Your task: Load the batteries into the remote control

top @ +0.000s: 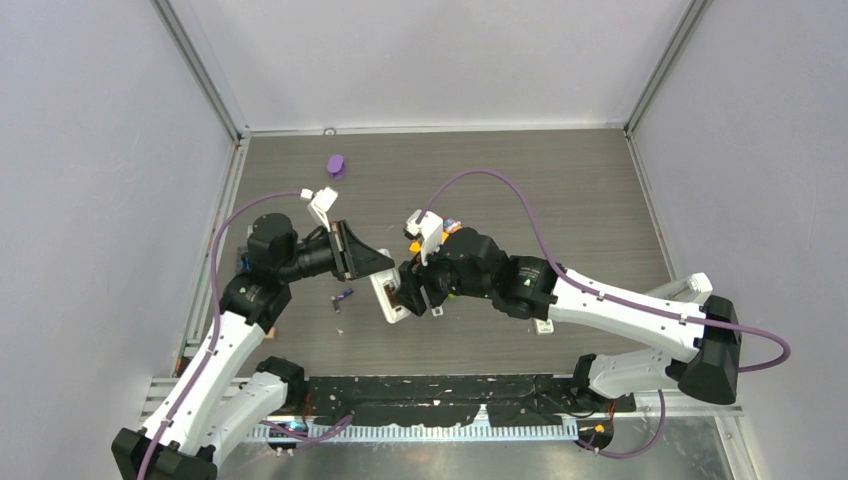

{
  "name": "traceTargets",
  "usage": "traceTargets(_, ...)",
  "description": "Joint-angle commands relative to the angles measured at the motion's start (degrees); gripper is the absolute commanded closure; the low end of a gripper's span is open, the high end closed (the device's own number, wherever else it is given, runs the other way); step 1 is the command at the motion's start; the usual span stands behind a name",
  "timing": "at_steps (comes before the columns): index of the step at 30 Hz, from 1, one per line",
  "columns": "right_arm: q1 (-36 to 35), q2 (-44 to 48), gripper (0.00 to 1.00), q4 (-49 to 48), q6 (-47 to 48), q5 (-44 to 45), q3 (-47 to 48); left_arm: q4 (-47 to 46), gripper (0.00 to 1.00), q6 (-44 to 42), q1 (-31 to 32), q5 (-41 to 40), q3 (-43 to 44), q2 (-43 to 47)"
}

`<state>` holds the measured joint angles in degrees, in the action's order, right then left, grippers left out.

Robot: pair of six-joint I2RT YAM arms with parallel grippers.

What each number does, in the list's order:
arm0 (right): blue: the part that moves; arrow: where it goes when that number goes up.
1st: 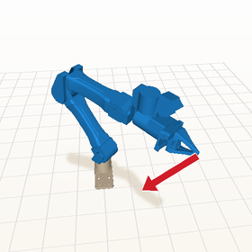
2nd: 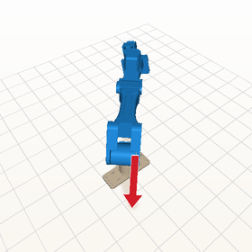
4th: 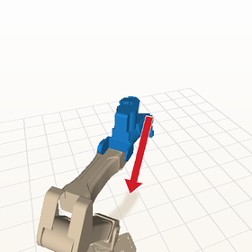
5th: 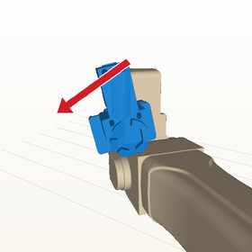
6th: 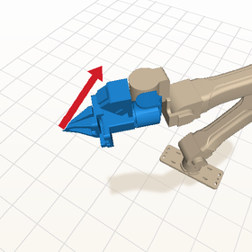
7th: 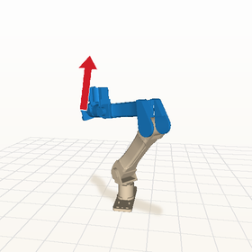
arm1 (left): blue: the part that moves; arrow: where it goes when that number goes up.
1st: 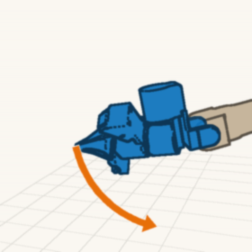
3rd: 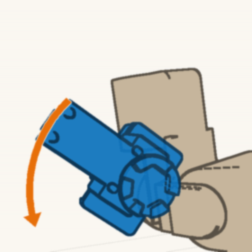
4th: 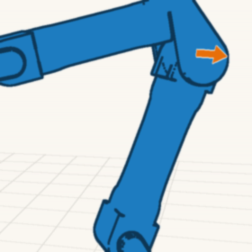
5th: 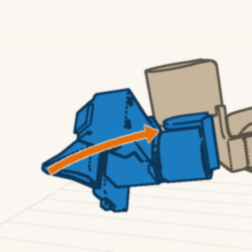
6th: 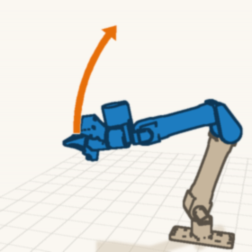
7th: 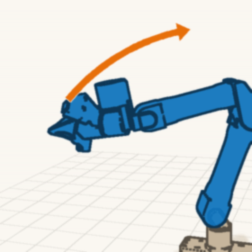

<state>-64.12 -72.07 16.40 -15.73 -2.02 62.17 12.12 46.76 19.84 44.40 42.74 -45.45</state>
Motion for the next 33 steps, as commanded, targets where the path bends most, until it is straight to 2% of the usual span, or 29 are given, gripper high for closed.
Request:
traceTargets(1,-0.9,-0.5,0.38,-1.2,0.2,5.9,3.2,-1.3,1.0,-0.4,-0.1,2.2,-0.4,1.2)
traceTargets(6,-1.1,-1.4,0.38,-1.1,-1.5,7.0,3.1,-1.4,1.0,-0.4,-0.2,2.3,-0.5,1.4)
traceTargets(10,-1.1,-1.8,0.43,-0.6,-2.2,8.9,2.9,-1.3,1.0,-0.3,-0.1,2.0,-0.5,1.6)
traceTargets(15,-1.2,-2.3,0.71,0.1,-3.1,10.6,3.1,-0.5,1.0,-0.3,-0.1,0.5,-0.3,2.2)
traceTargets(18,-1.2,-2.6,0.74,1.0,-3.7,10.8,3.6,1.2,1.0,-0.8,-0.2,-1.2,0.2,2.1)
traceTargets(20,-1.2,-2.7,0.69,1.2,-4.0,10.8,4.0,2.7,1.0,-1.6,-0.1,-2.4,0.8,2.1)
traceTargets(23,-1.1,-2.3,0.48,0.9,-4.3,10.5,4.5,6.7,1.0,-3.5,-0.1,-6.6,2.6,2.1)
traceTargets(24,-1.2,-2.1,0.44,0.8,-4.3,10.5,4.7,8.8,1.0,-4.3,-0.1,-8.7,3.3,2.0)
traceTargets(25,-1.2,-1.8,0.37,0.5,-4.4,10.4,4.9,10.7,1.0,-5.1,-0.2,-12.8,4.4,2.0)
traceTargets(27,-1.1,-1.2,0.3,-0.6,-4.7,10.2,4.8,16.3,1.0,-7.0,-0.2,-21.1,6.6,1.6)
traceTargets(30,0.0,-2.0,0.26,-2.3,-5.1,8.2,3.4,23.7,1.0,-9.3,-0.4,-35.5,9.5,0.2)
traceTargets(33,1.3,-4.1,0.26,-4.5,-4.5,5.9,2.2,26.7,1.0,-10.7,-1.0,-46.1,10.6,-0.6)
